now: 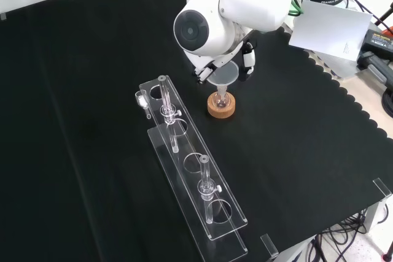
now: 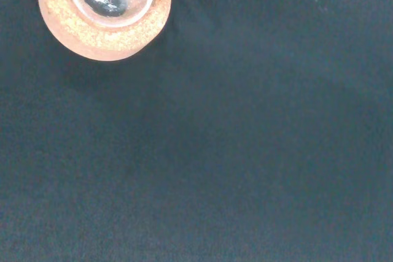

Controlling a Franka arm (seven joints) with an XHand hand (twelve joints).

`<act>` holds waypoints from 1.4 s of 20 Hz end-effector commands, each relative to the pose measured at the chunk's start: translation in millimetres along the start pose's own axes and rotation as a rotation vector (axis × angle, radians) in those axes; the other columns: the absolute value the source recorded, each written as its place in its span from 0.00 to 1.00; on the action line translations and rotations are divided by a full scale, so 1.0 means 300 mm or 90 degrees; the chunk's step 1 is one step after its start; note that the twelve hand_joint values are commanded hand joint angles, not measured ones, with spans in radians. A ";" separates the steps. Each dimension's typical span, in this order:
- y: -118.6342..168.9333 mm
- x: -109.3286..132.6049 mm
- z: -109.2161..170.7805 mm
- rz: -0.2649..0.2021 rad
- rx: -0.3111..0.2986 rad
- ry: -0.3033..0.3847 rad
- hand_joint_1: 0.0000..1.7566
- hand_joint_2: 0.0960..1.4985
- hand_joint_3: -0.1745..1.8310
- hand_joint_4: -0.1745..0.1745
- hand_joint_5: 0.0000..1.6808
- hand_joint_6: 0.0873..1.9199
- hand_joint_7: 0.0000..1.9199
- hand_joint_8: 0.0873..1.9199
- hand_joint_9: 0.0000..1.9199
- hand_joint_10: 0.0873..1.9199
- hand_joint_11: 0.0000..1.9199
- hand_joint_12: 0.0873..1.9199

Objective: Place the funnel on the round-bottom flask.

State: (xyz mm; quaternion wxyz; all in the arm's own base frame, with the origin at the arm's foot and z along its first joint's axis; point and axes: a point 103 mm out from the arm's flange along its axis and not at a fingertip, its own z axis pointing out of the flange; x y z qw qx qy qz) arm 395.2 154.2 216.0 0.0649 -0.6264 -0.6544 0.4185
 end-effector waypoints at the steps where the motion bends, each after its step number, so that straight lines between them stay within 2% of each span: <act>1: -0.002 0.000 -0.001 0.001 -0.005 0.003 0.40 0.39 0.40 0.37 0.25 0.22 0.23 0.36 0.39 0.27 0.30 0.64; 6: -0.004 0.001 -0.002 -0.003 -0.009 0.004 0.40 0.39 0.40 0.37 0.24 0.20 0.21 0.36 0.37 0.27 0.30 0.65; 12: 0.006 0.006 0.003 -0.004 0.015 0.002 0.39 0.39 0.39 0.36 0.23 0.16 0.18 0.36 0.35 0.28 0.28 0.65; 16: 0.010 0.001 0.011 -0.009 0.028 0.005 0.39 0.39 0.38 0.36 0.21 0.09 0.13 0.36 0.29 0.31 0.26 0.67; 19: 0.009 -0.007 0.018 -0.014 0.028 0.009 0.38 0.38 0.38 0.37 0.17 0.02 0.05 0.34 0.22 0.33 0.22 0.69; 21: 0.006 -0.012 0.020 -0.018 0.029 0.015 0.36 0.37 0.36 0.39 0.12 0.00 0.01 0.27 0.16 0.35 0.18 0.70; 25: -0.007 -0.019 0.019 -0.028 0.013 0.026 0.32 0.36 0.29 0.43 0.06 0.00 0.00 0.12 0.07 0.39 0.14 0.73; 28: -0.018 -0.022 0.019 -0.035 0.009 0.030 0.29 0.36 0.25 0.45 0.03 0.00 0.00 0.05 0.04 0.41 0.12 0.74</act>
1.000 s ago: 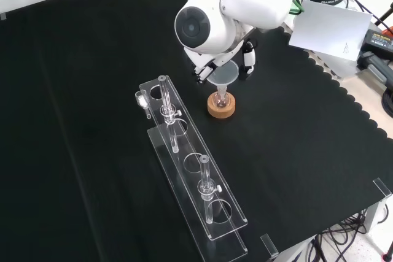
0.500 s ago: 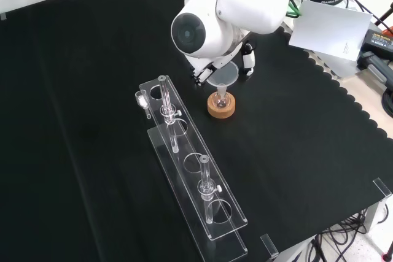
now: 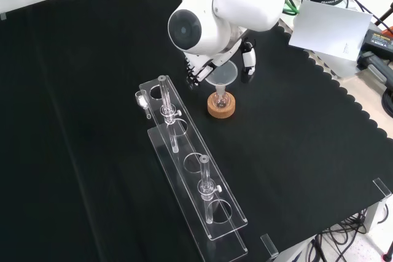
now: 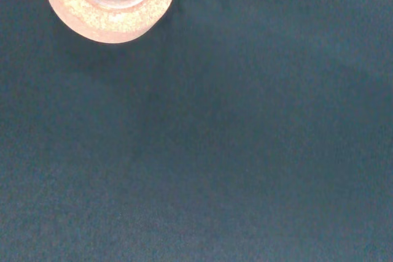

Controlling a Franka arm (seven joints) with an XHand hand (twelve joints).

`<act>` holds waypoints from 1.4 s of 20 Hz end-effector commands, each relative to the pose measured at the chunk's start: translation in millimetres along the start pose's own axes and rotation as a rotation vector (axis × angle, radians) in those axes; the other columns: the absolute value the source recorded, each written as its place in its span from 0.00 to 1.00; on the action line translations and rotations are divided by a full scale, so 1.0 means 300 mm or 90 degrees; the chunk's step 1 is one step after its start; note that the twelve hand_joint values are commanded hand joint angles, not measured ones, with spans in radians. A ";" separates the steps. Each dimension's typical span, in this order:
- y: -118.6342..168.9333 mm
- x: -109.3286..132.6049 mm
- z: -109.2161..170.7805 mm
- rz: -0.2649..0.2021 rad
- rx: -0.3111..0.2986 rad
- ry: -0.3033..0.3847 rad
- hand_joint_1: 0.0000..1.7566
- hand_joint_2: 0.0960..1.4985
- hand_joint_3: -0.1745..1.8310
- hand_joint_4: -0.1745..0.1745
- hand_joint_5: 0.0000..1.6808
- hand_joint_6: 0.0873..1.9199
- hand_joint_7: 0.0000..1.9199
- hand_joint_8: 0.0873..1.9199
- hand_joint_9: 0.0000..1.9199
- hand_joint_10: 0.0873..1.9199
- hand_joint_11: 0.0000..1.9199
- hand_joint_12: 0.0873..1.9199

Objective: Place the funnel on the round-bottom flask.

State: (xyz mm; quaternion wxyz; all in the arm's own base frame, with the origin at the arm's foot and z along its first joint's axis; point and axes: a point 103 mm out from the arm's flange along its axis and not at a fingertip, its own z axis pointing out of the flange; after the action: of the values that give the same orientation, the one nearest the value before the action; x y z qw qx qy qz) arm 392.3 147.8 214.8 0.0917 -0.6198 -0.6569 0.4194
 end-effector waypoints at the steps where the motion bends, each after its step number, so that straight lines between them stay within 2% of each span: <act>1: -0.020 -0.007 0.001 -0.017 -0.014 0.013 0.28 0.36 0.24 0.46 0.03 0.00 0.00 0.04 0.03 0.42 0.12 0.74; 4: -0.036 -0.014 -0.003 -0.019 -0.034 0.023 0.25 0.36 0.20 0.46 0.02 0.00 0.00 0.02 0.02 0.42 0.12 0.74; 7: -0.063 -0.031 -0.017 -0.019 -0.072 0.031 0.23 0.36 0.18 0.46 0.01 0.00 0.00 0.00 0.01 0.42 0.11 0.75; 13: -0.123 -0.097 -0.052 -0.017 -0.116 0.050 0.23 0.37 0.16 0.44 0.02 0.00 0.01 0.02 0.02 0.42 0.10 0.75; 16: -0.149 -0.149 -0.065 -0.011 -0.151 0.059 0.24 0.40 0.14 0.42 0.06 0.00 0.00 0.12 0.04 0.39 0.11 0.75; 20: -0.159 -0.224 -0.063 -0.005 -0.174 0.088 0.27 0.43 0.13 0.40 0.10 0.00 0.00 0.25 0.09 0.37 0.12 0.74; 28: -0.148 -0.353 -0.067 -0.003 -0.212 0.129 0.31 0.46 0.14 0.37 0.17 0.00 0.06 0.32 0.17 0.34 0.16 0.71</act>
State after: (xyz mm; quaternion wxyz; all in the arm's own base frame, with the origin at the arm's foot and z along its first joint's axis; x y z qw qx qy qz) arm 386.7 102.3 279.7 0.0602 -0.6533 -0.6945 0.2954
